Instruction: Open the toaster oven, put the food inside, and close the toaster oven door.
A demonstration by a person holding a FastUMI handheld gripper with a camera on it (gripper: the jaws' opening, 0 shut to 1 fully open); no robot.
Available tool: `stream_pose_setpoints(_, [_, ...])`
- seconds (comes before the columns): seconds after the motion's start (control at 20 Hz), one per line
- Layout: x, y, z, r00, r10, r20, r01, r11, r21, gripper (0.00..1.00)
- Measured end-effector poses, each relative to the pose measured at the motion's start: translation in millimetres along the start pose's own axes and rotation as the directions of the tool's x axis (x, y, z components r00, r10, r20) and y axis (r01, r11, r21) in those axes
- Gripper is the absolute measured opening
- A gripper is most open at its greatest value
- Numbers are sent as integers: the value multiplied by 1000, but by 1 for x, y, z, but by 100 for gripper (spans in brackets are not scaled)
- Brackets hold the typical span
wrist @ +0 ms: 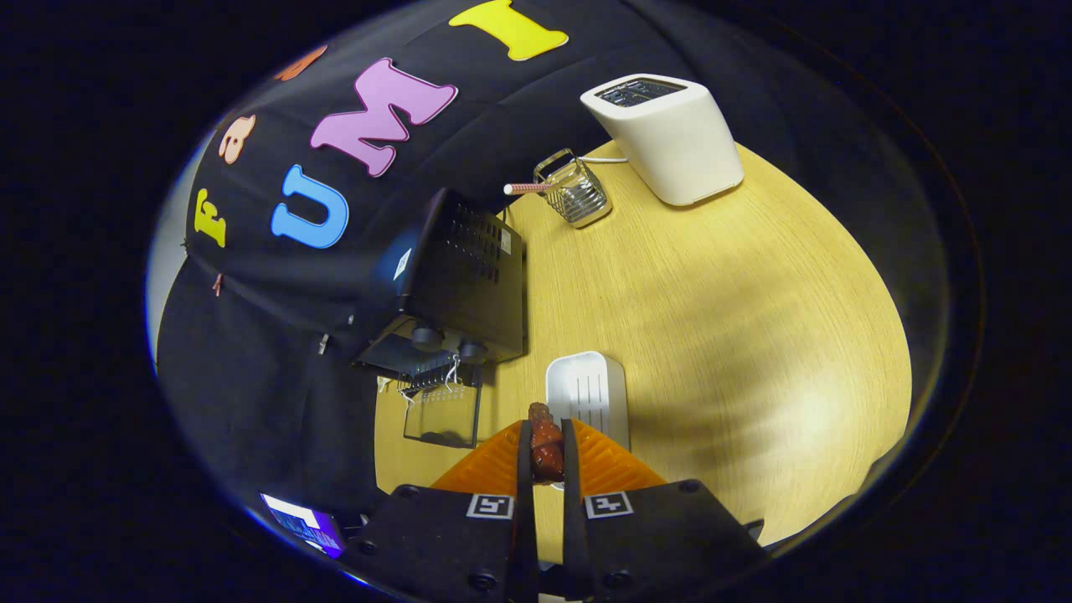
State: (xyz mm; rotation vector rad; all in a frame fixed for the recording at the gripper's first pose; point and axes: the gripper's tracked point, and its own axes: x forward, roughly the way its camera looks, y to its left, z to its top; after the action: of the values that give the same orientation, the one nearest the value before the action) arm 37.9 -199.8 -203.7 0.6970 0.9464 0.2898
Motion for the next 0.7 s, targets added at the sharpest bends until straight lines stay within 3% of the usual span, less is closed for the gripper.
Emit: stream_pose_setpoints(0.7, [4, 124, -56, 992, 41, 119, -49, 997, 67, 16])
